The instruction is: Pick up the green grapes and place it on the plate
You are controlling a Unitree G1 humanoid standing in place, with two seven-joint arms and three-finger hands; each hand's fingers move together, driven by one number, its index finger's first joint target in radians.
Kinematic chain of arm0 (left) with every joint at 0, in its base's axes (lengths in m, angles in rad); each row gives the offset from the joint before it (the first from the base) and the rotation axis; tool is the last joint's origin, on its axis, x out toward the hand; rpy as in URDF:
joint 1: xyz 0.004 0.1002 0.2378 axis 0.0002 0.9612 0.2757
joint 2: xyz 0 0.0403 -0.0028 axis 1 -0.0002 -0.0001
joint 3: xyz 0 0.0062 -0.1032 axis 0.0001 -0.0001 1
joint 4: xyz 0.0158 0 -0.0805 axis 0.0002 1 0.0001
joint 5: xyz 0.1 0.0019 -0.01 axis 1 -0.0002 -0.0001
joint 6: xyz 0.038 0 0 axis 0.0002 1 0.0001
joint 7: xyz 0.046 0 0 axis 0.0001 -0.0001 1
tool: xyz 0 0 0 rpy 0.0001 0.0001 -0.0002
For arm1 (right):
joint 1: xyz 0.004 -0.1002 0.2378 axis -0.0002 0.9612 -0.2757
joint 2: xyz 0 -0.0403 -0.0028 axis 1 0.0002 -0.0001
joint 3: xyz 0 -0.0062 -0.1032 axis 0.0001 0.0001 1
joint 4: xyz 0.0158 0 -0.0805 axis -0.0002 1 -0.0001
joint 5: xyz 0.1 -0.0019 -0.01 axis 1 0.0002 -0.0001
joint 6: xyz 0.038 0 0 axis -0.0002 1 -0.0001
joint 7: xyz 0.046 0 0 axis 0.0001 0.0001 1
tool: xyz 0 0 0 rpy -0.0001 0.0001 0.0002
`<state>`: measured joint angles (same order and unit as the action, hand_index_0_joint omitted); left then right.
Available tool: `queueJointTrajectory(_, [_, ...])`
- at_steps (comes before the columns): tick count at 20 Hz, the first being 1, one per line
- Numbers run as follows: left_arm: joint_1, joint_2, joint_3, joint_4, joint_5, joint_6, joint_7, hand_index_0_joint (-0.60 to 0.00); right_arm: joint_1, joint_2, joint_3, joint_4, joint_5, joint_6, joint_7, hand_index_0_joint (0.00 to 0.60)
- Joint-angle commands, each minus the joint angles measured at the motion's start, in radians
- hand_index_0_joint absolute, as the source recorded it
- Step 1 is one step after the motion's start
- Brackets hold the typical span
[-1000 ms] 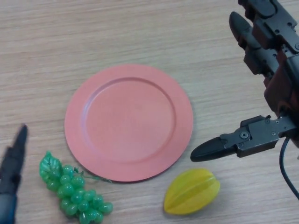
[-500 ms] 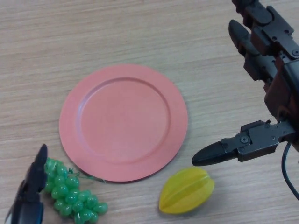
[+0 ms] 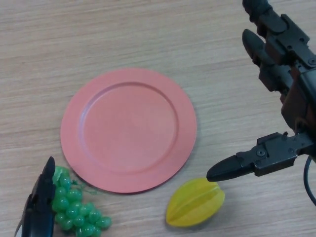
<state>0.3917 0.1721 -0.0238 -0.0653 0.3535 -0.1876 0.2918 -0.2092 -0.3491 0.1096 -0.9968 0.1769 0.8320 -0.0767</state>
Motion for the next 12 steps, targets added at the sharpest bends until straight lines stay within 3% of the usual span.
queueJointTrajectory(1, [0.005,0.024,0.029,-0.039,-0.033,-0.083,0.011,-0.200,-0.026,-0.030,-0.067,-0.050,0.030,-0.153,-0.040,0.000])
queueJointTrajectory(2, [0.001,0.023,0.029,-0.047,-0.079,-0.061,-0.027,-0.350,-0.025,-0.037,-0.070,-0.050,0.042,-0.155,-0.049,0.000])
queueJointTrajectory(3, [-0.004,0.021,0.030,-0.057,-0.126,-0.031,-0.065,-0.450,-0.023,-0.044,-0.073,-0.050,0.056,-0.156,-0.060,0.000])
queueJointTrajectory(4, [-0.014,0.019,0.021,-0.094,-0.277,0.056,-0.177,-0.592,-0.017,-0.069,-0.073,-0.050,0.097,-0.163,-0.096,0.000])
queueJointTrajectory(8, [0.030,0.067,0.006,-0.046,-0.079,-0.100,-0.206,-0.600,-0.027,-0.091,-0.074,-0.050,0.136,-0.163,-0.131,0.000])
queueJointTrajectory(11, [0.070,0.070,0.028,-0.049,-0.088,-0.171,-0.263,-0.600,-0.020,-0.097,-0.074,-0.050,0.147,-0.175,-0.143,0.000])
queueJointTrajectory(12, [0.105,0.070,0.040,-0.086,-0.159,-0.187,-0.334,-0.600,-0.013,-0.098,-0.070,-0.050,0.148,-0.183,-0.148,0.000])
